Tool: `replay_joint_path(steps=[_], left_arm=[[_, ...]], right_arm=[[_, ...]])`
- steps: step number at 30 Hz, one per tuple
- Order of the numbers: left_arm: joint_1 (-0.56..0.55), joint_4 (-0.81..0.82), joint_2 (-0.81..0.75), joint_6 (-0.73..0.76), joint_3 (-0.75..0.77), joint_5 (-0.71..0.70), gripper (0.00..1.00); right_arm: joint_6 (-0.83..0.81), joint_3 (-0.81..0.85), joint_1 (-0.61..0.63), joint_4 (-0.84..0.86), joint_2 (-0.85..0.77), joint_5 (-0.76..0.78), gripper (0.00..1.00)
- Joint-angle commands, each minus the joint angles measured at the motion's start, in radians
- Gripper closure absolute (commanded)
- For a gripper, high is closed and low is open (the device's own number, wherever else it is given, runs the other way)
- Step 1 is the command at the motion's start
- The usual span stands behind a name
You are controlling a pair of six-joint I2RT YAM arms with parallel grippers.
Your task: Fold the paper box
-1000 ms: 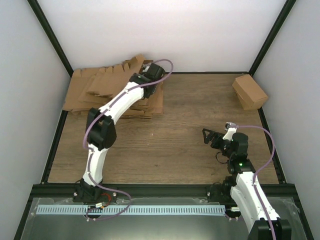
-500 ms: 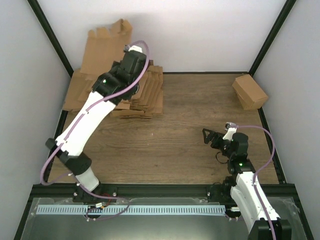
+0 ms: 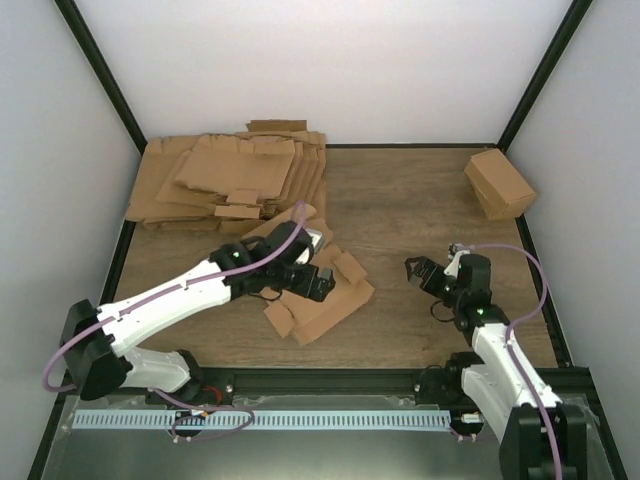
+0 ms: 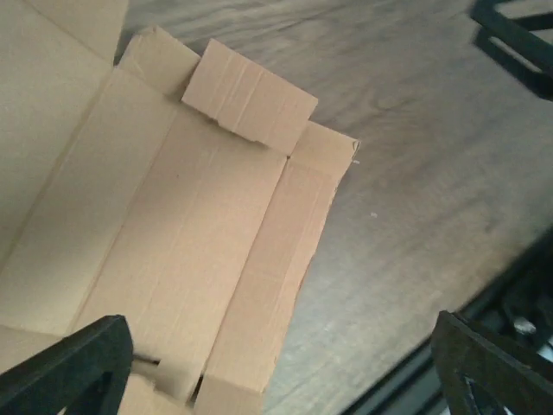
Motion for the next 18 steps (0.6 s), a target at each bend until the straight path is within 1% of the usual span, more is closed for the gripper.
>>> replay_joint_path(steps=[1,4,6,8,12,15,18], left_arm=[[0.002,0.268,-0.111,-0.139,-0.061,0.208,0.00],[0.021,0.225,-0.121,-0.137,-0.061,0.155,0.00],[0.058,0.197,-0.127,-0.144,-0.074,0.115,0.02],[0.129,0.179,-0.145,-0.154,-0.105,0.091,0.05],[0.255,0.194,-0.216,-0.157,-0.226,0.077,0.11],[0.330,0.211,-0.248,-0.141,-0.306,0.076,0.12],[0.389,0.242,-0.248,-0.125,-0.348,0.086,0.11]], right_arm=[[0.078,0.109,0.007,-0.079,0.105,-0.138,0.00],[0.110,0.128,0.007,-0.084,0.180,-0.220,0.00],[0.114,0.138,0.007,-0.085,0.224,-0.271,0.00],[0.109,0.149,0.007,-0.093,0.250,-0.311,0.01],[0.044,0.160,0.009,-0.091,0.260,-0.374,0.04],[0.003,0.169,0.009,-0.107,0.262,-0.385,0.07],[0.030,0.157,0.015,-0.120,0.256,-0.404,0.07]])
